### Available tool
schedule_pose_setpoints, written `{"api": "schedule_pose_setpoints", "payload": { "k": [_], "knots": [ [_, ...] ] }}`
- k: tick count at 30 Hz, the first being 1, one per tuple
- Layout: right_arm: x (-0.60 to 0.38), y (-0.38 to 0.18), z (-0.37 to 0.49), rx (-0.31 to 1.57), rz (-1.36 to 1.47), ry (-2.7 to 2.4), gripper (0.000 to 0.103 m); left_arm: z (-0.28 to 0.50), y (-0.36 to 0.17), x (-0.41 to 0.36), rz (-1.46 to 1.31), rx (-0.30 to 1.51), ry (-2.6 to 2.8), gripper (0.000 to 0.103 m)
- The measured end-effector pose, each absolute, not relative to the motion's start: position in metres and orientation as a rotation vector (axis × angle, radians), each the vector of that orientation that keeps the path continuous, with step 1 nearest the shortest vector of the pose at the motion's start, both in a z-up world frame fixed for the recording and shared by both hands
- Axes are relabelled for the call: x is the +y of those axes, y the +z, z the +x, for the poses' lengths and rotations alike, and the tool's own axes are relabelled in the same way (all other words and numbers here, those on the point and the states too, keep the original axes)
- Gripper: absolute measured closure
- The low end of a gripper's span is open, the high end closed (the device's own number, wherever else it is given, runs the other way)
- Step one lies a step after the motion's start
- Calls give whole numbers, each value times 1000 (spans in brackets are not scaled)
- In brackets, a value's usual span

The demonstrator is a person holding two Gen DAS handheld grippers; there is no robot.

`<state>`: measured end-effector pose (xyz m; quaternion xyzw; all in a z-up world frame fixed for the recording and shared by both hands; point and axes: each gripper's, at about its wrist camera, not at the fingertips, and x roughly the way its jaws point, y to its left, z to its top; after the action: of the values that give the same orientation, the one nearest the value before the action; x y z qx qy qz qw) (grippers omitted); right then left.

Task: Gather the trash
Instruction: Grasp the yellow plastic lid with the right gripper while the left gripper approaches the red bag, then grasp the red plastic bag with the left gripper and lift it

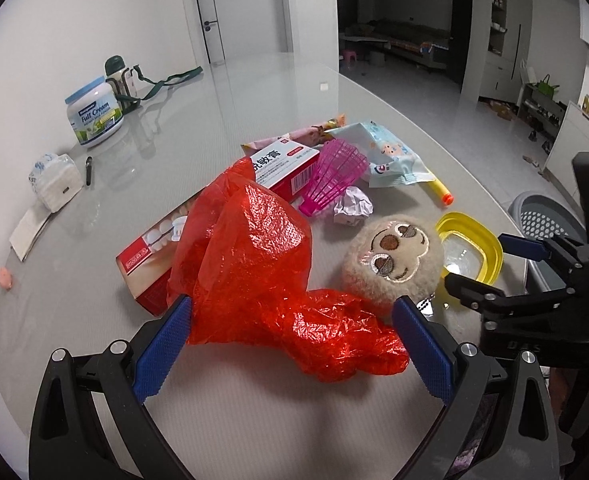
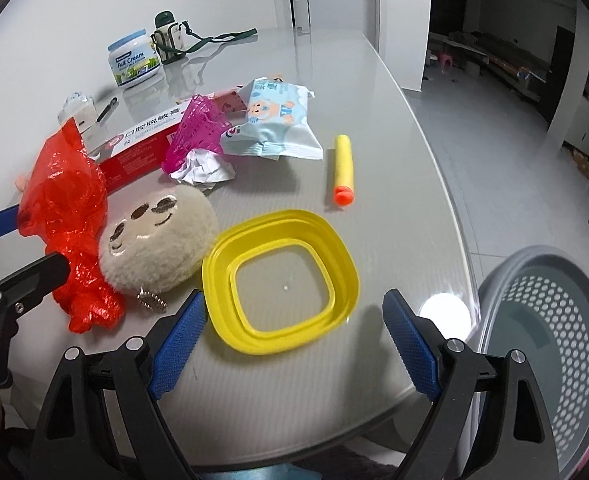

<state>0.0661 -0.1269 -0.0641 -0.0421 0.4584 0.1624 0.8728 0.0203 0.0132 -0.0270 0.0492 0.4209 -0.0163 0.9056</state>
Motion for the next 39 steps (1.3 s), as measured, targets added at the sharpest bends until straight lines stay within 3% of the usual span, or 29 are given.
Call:
{"api": "schedule_pose_setpoints", "payload": {
  "k": [6, 8, 28, 39],
  "knots": [
    [-119, -67, 72, 943, -137, 340, 20, 18, -21, 11, 80, 854, -73, 6],
    [-119, -65, 70, 932, -143, 341, 32, 18, -19, 10, 77, 851, -86, 6],
    [-190, -47, 26, 866, 145, 199, 33, 7, 6, -23, 88, 778, -177, 6],
    [-184, -47, 15, 862, 198, 244, 33, -2, 31, 6, 73, 715, -42, 6]
  ]
}}
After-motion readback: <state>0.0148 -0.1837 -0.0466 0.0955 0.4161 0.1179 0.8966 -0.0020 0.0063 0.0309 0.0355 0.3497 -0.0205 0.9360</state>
